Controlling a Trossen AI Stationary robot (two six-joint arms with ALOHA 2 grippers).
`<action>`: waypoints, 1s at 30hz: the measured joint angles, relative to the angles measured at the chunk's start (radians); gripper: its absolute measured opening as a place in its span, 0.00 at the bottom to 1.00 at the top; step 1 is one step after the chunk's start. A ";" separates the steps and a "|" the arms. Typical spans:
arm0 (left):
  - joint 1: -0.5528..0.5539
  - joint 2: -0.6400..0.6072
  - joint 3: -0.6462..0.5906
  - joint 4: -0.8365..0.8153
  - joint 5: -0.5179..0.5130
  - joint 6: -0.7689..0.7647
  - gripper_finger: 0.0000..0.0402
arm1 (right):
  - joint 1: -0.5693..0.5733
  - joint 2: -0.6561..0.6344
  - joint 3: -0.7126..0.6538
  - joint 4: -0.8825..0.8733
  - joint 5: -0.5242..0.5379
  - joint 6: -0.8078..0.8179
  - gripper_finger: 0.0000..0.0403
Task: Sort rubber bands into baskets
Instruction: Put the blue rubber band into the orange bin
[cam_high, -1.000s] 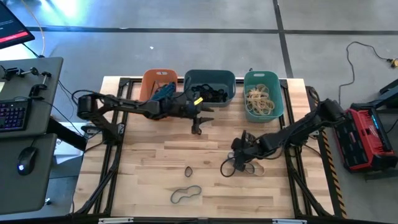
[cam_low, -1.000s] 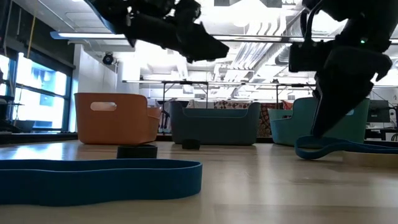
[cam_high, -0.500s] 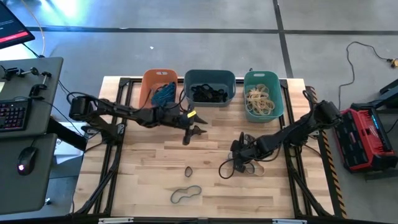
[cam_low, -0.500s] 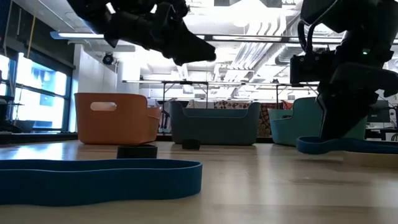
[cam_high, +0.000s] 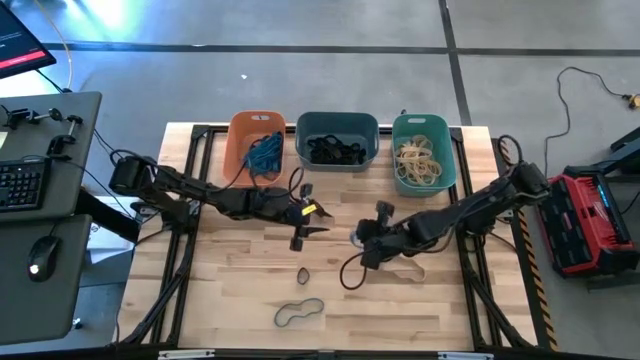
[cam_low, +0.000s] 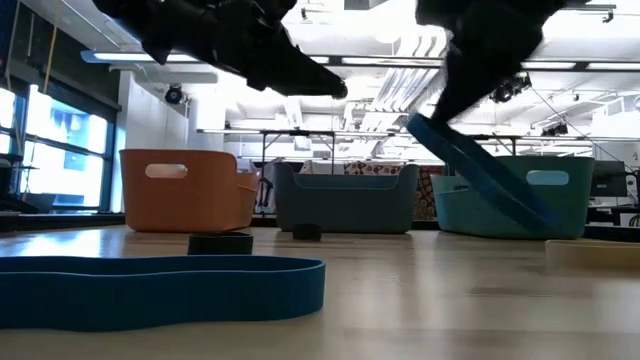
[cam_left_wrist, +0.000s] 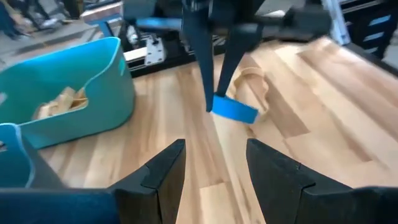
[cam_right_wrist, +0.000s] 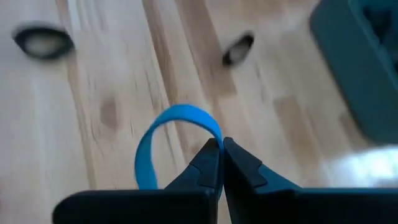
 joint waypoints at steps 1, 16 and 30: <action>-0.008 0.000 0.000 0.001 -0.022 0.007 0.41 | -0.004 0.000 0.019 0.002 0.006 -0.023 0.00; -0.075 0.000 0.001 0.073 -0.068 0.105 0.41 | -0.053 0.000 0.109 0.197 0.001 -0.294 0.00; -0.081 0.000 0.002 0.131 -0.049 0.072 0.41 | -0.059 0.000 0.109 0.238 -0.007 -0.302 0.00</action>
